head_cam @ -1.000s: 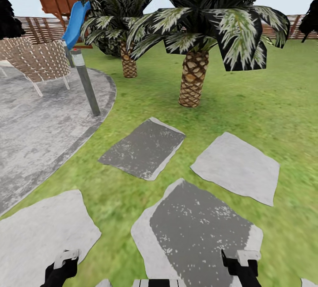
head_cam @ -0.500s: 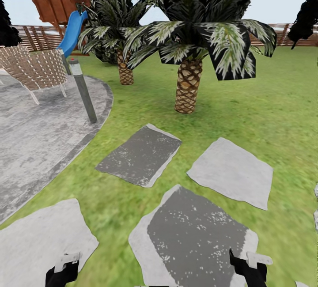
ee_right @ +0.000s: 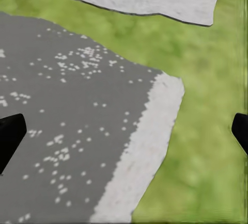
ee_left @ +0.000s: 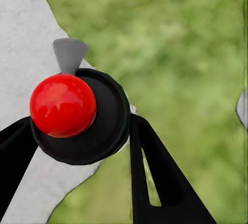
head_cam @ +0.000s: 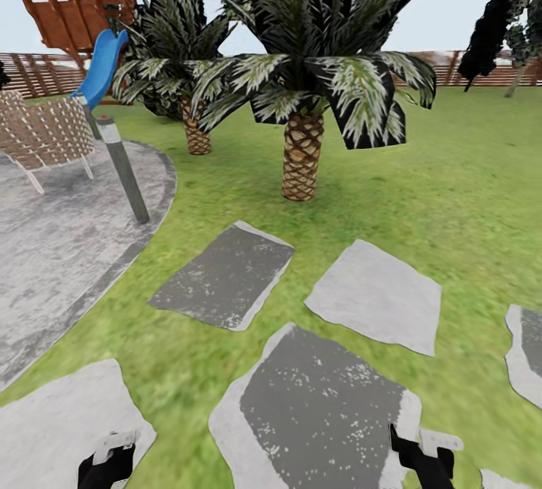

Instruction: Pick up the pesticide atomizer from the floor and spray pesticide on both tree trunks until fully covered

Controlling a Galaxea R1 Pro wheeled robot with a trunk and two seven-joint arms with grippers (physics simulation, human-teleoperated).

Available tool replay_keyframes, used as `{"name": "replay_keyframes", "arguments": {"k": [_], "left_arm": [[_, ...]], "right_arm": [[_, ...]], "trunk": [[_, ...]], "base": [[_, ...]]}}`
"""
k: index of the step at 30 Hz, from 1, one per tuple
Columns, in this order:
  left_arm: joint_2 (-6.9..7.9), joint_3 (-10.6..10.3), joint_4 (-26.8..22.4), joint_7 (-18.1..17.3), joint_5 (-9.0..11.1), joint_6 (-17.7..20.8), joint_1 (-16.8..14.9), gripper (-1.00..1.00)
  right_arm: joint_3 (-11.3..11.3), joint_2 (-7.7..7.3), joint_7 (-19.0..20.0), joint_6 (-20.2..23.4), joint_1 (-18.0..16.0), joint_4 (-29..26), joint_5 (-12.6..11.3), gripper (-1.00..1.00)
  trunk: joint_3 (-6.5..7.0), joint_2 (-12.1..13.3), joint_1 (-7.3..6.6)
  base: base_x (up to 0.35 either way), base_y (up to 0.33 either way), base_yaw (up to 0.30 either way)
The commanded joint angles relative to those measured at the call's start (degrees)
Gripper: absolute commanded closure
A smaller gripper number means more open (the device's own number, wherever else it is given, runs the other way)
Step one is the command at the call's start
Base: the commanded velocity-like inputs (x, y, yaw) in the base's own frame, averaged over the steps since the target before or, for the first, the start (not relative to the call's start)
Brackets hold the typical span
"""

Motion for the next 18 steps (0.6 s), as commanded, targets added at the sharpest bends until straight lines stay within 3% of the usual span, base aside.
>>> {"name": "replay_keyframes", "arguments": {"k": [1,12,18], "left_arm": [[0.01,0.30,0.03,-0.42,0.32,-0.13,-0.01,1.00],[-0.01,0.33,-0.05,-0.42,0.36,-0.24,-0.01,1.00],[-0.06,0.33,-0.05,-0.42,0.32,-0.24,-0.01,1.00]], "right_arm": [[-0.01,0.02,-0.10,-0.18,-0.04,0.07,0.02,-1.00],[-0.01,0.02,-0.17,-0.18,-0.03,0.07,-0.04,-1.00],[-0.01,0.01,-0.03,-0.11,-0.03,0.07,-0.01,-1.00]], "trunk": [[0.18,0.40,-0.24],[0.74,0.80,-0.46],[0.79,0.80,-0.46]], "base": [[0.000,0.000,-0.268],[0.009,-0.009,-0.275],[0.116,-0.201,-0.075]]}}
